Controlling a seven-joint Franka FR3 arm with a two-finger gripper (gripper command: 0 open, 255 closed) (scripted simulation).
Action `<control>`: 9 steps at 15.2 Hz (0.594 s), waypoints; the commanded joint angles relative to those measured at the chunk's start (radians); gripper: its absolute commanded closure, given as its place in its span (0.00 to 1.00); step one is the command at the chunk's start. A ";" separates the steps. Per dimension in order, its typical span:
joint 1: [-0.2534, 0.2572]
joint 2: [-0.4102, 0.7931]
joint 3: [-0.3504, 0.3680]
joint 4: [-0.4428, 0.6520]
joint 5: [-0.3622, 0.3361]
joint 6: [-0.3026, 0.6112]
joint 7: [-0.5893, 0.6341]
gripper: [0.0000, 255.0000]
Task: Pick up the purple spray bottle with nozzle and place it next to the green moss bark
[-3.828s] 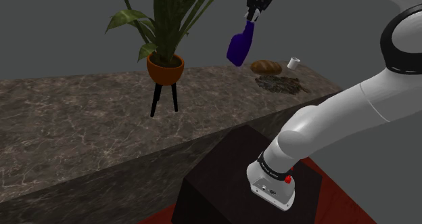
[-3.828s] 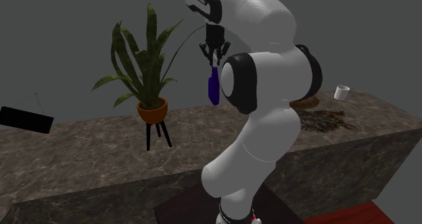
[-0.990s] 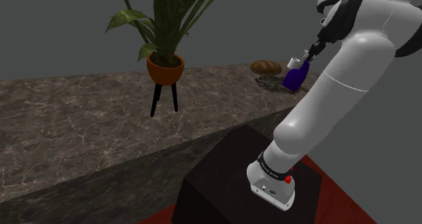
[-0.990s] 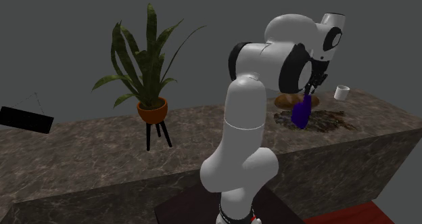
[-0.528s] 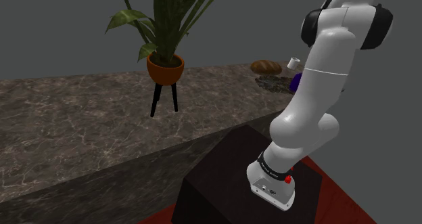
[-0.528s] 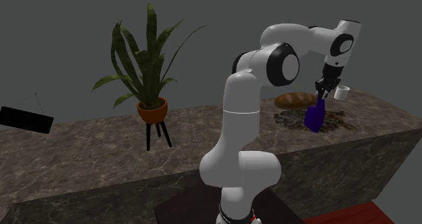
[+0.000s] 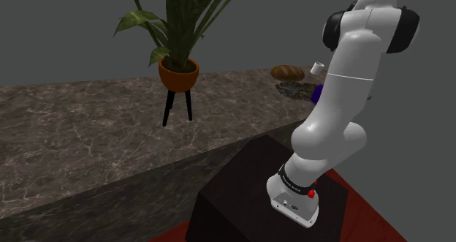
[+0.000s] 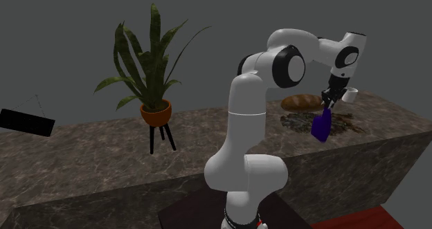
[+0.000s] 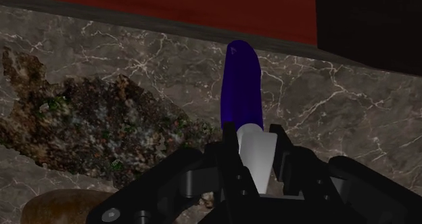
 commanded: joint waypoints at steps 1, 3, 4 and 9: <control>0.002 0.003 0.003 -0.025 0.005 0.026 -0.006 1.00; 0.003 0.009 0.006 -0.046 0.012 0.050 -0.011 1.00; 0.003 0.012 0.008 -0.057 0.015 0.062 -0.014 1.00; 0.000 0.030 0.022 -0.104 0.037 0.119 -0.030 1.00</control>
